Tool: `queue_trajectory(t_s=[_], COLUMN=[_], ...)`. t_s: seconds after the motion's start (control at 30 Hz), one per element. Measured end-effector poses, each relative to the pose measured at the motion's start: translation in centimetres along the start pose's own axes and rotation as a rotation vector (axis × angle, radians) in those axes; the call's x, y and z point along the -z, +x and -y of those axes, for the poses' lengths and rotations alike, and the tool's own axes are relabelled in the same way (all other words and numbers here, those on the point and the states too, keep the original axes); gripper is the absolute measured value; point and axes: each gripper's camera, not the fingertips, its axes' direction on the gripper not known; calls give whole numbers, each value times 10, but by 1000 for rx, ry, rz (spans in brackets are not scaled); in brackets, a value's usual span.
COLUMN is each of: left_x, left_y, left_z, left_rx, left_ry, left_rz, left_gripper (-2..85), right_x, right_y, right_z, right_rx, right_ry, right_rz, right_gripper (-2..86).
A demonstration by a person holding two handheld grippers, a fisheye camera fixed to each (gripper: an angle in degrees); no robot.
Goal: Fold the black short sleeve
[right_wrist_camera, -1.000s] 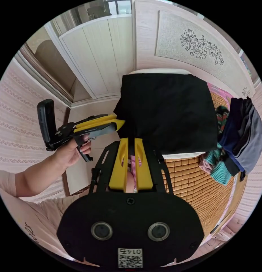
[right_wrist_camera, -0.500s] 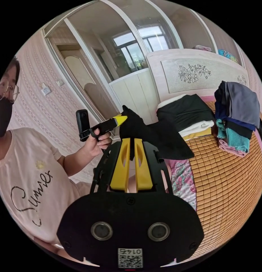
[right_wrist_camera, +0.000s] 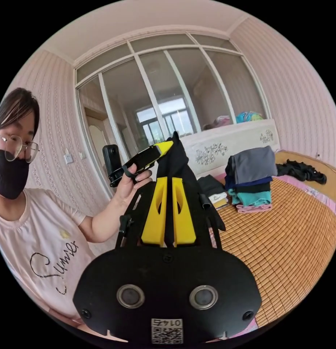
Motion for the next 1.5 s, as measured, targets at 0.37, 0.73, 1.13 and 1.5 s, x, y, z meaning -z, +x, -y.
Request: queue_trajectory(t_s=[0.37,0.73,1.13,1.5], left_x=[-311,-384,-567,-618], left_y=[79,69,217,195], left_z=[-166,-271,-235,-244], left_rx=[185,424,-115,23], left_ry=[-637,-856,-950,-1053], left_rz=[-328,-159,-115,-249], left_gripper=[4,83,44,-3], right_x=[175,228,275,313], right_y=[161,224,216,248], right_z=[-226,-230,-194,-173], right_rx=[-867,-949,-915,-919], right_ry=[-280,-368,-275,-337], right_rz=[-645,-675,-547,-658], right_gripper=[1,-2,2,5])
